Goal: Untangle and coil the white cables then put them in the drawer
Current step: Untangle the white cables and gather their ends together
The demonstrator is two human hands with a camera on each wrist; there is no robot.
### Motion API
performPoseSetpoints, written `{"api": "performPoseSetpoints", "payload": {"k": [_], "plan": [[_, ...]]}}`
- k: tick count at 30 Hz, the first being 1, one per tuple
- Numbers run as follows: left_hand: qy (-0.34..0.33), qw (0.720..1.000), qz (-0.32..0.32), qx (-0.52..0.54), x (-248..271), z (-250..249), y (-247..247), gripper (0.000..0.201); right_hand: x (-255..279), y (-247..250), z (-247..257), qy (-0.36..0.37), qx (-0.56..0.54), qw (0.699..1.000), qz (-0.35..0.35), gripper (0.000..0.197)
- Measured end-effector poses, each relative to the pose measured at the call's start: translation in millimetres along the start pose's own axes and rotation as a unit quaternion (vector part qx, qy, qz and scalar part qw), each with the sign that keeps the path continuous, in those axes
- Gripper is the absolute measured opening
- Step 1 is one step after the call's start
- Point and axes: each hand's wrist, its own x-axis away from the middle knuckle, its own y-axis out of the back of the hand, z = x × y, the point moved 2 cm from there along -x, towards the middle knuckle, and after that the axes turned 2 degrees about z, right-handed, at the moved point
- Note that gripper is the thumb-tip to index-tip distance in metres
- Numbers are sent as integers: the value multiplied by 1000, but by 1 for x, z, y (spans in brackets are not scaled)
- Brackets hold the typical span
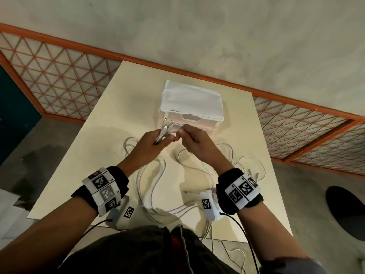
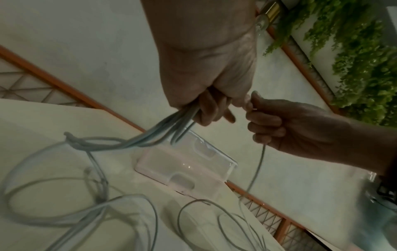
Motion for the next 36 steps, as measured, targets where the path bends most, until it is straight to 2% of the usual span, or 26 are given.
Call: {"api": "performPoseSetpoints", "payload": {"k": [2, 4, 7, 11, 14, 18, 20, 22, 24, 26, 28, 29, 31, 36], "plan": [[-3, 999, -34, -21, -3, -4, 1, 26, -1, 1, 1, -13, -35, 999, 7, 27], [4, 996, -90, -4, -4, -6, 8, 31, 4, 1, -11, -38, -51, 998, 26, 32], [20, 977, -203, 60, -9, 3, 28, 30, 18, 4, -44, -91, -36, 994, 46, 37], [30, 941, -328, 81, -11, 17, 55, 29, 42, 20, -96, -160, 38, 985, 53, 38], [56, 919, -381, 86, -15, 27, 64, 26, 56, 36, -116, -210, 78, 973, 49, 37], [86, 930, -355, 45, -15, 25, 51, 18, 53, 51, -105, -181, 127, 975, 10, 28], [52, 950, -307, 17, -12, 12, 37, 26, 44, 52, -93, -159, 134, 978, 8, 25], [5, 974, -225, -15, -10, -6, 21, 25, 32, 51, -79, -127, 133, 983, 8, 22], [-25, 993, -115, -11, -11, -21, 2, 24, 20, 51, -57, -84, 131, 988, -2, 21], [-5, 999, -26, 22, -10, -33, -15, 15, 11, 52, -31, -24, 115, 993, -11, 20], [8, 999, 31, 31, -8, -39, -28, 12, 5, 53, -11, 33, 79, 996, -9, 17], [5, 999, 36, 21, -7, -41, -33, 17, 3, 53, -6, 47, 66, 997, -4, 17], [-2, 1000, -5, 7, -6, -39, -32, 25, 3, 52, -7, 43, 60, 997, 12, 15], [-59, 987, -153, -8, -12, -37, -9, 22, 26, 41, -71, -96, 61, 992, 58, 14]]}}
